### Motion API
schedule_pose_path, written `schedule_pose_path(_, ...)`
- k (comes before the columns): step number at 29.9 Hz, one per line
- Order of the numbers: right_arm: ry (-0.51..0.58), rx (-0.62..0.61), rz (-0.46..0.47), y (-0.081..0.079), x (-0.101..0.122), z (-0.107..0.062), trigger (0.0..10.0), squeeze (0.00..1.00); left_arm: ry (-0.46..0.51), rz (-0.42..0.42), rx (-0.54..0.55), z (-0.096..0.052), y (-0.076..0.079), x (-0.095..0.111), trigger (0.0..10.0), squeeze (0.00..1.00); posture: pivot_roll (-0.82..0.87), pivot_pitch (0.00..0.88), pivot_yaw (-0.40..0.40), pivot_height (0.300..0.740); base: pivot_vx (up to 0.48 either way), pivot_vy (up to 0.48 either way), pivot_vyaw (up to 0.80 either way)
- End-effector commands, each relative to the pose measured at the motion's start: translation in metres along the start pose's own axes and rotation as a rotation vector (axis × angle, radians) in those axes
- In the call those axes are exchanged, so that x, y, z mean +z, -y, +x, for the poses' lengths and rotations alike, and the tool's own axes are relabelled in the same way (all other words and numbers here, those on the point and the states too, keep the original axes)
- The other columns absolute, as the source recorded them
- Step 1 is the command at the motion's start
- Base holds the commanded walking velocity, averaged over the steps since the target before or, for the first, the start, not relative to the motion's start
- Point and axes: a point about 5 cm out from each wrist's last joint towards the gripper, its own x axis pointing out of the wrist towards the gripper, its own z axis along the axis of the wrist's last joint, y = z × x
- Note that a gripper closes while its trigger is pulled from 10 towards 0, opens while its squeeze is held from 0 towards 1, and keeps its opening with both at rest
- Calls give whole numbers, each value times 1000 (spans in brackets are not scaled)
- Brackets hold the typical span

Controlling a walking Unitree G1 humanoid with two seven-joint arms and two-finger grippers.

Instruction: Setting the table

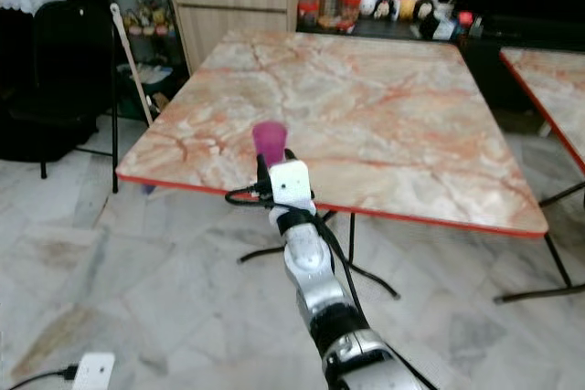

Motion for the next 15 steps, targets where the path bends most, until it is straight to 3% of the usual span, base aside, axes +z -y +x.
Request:
schedule_pose_path(1,-31,-44,-11,12,-9,-6,10000,0,-6,-2,3,-1,-1,-3,10000,0,75,0,5,727,0,0,0)
schedule_pose_path(6,-104,-110,-68,41,-31,-30,10000,0,-7,0,5,-1,-2,-4,10000,0,74,0,5,727,0,0,0)
schedule_pose_path(11,-145,-142,-105,57,-42,-47,10000,0,-8,4,6,-1,-2,-4,10000,0,65,0,6,727,0,0,0)
schedule_pose_path(15,-246,-152,-165,72,-65,-75,10000,0,-9,8,3,-1,-1,-5,10000,0,58,0,7,727,0,0,0)
